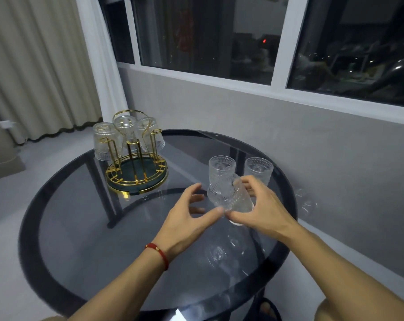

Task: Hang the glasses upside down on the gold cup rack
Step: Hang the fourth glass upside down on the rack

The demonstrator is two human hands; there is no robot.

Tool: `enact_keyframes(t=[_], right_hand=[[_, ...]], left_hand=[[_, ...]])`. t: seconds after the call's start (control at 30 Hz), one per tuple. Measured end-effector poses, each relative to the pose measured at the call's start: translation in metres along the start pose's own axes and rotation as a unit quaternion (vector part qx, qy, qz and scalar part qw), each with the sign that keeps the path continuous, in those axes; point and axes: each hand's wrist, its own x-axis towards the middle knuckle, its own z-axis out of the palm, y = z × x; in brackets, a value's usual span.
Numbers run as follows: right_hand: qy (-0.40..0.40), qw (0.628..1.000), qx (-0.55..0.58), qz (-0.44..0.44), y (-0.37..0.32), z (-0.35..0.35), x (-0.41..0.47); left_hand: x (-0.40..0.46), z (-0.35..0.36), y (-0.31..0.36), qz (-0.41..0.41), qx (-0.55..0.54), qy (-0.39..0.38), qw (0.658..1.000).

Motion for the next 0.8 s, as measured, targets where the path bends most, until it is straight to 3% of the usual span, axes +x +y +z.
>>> enact_keyframes(t=[0.13,0.3,0.37,0.47,0.53,0.7,0.8], right_hand=[[-0.054,0.996,0.040,-0.055,-0.019,0.026,0.008],[-0.097,0.980,0.170,-0.026,-0.038,0.055,0.032],[-0.155,0.939,0.306,0.034,-0.045,0.067,0.040],[-0.196,0.814,0.535,0.110,-0.056,0.091,0.051],[-0.178,0.792,0.573,0.113,-0.061,0.100,0.056],[-0.038,0.845,0.520,0.124,-0.076,0.112,0.070],[0.100,0.923,0.362,0.079,-0.084,0.110,0.083]], left_hand=[[0.003,-0.013,0.003,0.018,0.019,0.000,1.000],[0.013,-0.040,0.005,0.019,-0.015,0.130,0.991],[0.020,-0.048,0.003,0.003,-0.092,0.158,0.983],[0.028,-0.058,-0.005,-0.022,-0.142,0.176,0.974],[0.033,-0.062,-0.012,-0.027,-0.147,0.170,0.974],[0.047,-0.088,-0.034,-0.035,-0.107,0.123,0.986],[0.049,-0.108,-0.064,-0.012,0.098,0.183,0.978]])
